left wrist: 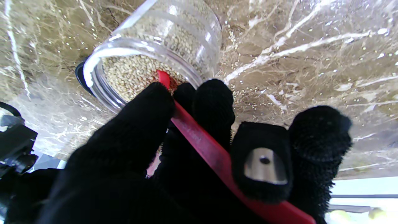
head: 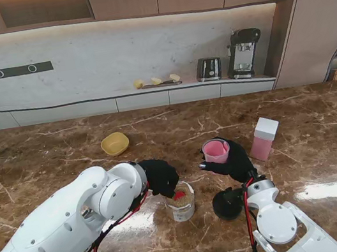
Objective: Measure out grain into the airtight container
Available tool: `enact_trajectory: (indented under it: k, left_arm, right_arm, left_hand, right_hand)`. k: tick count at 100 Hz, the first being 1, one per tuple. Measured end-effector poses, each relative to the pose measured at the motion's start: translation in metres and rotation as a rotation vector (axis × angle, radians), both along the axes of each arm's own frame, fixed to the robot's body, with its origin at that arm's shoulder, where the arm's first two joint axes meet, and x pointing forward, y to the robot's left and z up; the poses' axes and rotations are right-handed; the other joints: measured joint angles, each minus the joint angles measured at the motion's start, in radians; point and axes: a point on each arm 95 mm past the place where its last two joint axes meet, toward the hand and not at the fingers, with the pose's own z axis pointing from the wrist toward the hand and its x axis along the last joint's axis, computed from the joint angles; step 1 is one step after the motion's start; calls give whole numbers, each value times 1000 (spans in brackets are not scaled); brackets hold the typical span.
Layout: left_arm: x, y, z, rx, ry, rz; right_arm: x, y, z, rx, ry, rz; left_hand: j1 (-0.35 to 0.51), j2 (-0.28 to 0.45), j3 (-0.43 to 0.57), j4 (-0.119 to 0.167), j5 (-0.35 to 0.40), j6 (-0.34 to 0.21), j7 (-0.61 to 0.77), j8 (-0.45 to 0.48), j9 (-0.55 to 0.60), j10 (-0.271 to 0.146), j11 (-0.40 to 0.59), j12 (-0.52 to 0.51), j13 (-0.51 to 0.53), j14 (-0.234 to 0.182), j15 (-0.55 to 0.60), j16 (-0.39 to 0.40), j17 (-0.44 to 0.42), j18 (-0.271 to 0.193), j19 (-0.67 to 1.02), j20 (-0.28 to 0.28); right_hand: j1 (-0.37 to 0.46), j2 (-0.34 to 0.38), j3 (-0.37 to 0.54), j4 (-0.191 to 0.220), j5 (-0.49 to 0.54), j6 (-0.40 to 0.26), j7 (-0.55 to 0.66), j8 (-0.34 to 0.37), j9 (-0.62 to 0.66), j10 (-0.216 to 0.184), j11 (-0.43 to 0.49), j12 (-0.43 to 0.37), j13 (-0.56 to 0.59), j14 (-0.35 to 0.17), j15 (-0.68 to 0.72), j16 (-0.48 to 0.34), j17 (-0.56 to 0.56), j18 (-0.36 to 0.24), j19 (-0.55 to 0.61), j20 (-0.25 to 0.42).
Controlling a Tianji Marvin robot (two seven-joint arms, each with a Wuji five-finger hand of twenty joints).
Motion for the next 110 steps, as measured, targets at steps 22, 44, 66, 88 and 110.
enact_trajectory:
  k: [22, 44, 66, 88, 110]
  left_arm:
    - [2, 5, -5, -34, 61, 45]
    - [4, 11, -10, -67, 117, 104]
    - [6, 15, -12, -89, 158, 148]
    - [7, 19, -14, -103, 168, 173]
    - [8, 23, -16, -127, 187, 208]
  right_arm:
    - [0, 0, 0, 0, 1, 0]
    - [0, 1, -1, 0, 4, 0]
    - [0, 1, -2, -1, 6, 1]
    - [0, 1, -2, -2, 8, 2]
    - [1, 1, -3, -3, 10, 2]
  left_hand:
    - [2, 18, -48, 1, -14, -23, -1, 43, 0, -18, 0, 11, 0, -5, 0, 0, -12, -1, 13, 0]
    - [3, 26, -61, 1, -16, -42, -1, 69, 0, -22, 0, 13, 0, -6, 0, 0, -13, -1, 14, 0]
    - [4, 39, -92, 1, -27, -60, -1, 81, 0, -25, 1, 21, 0, -6, 0, 0, -15, -1, 14, 0]
    - [4, 48, -106, 1, -37, -72, 2, 99, 0, -26, 13, 21, 0, -8, 0, 0, -15, -1, 14, 0]
    - [4, 67, -125, 1, -50, -81, 9, 117, -4, -33, 16, 21, 0, -9, 0, 0, -24, -1, 14, 0]
  right_hand:
    - [0, 0, 0, 0, 0, 0, 0, 0, 0, 0, -7, -1, 0, 0, 0, 0, -7, 0, -13, 0]
    - [0, 0, 1, 0, 0, 0, 0, 0, -2, -2, -8, -13, 0, 0, 0, 0, -15, 0, -18, 0]
    - [0, 0, 2, 0, 0, 0, 0, 0, -10, -3, -13, -15, -10, 0, -3, 0, -21, 0, -25, 0]
    - [0, 0, 9, 0, -1, 0, 0, 0, -21, -3, -26, -25, -10, 0, -3, 0, -28, 0, -30, 0]
    - [0, 0, 9, 0, -1, 0, 0, 0, -22, -4, -26, -27, -11, 0, -3, 0, -30, 0, -38, 0]
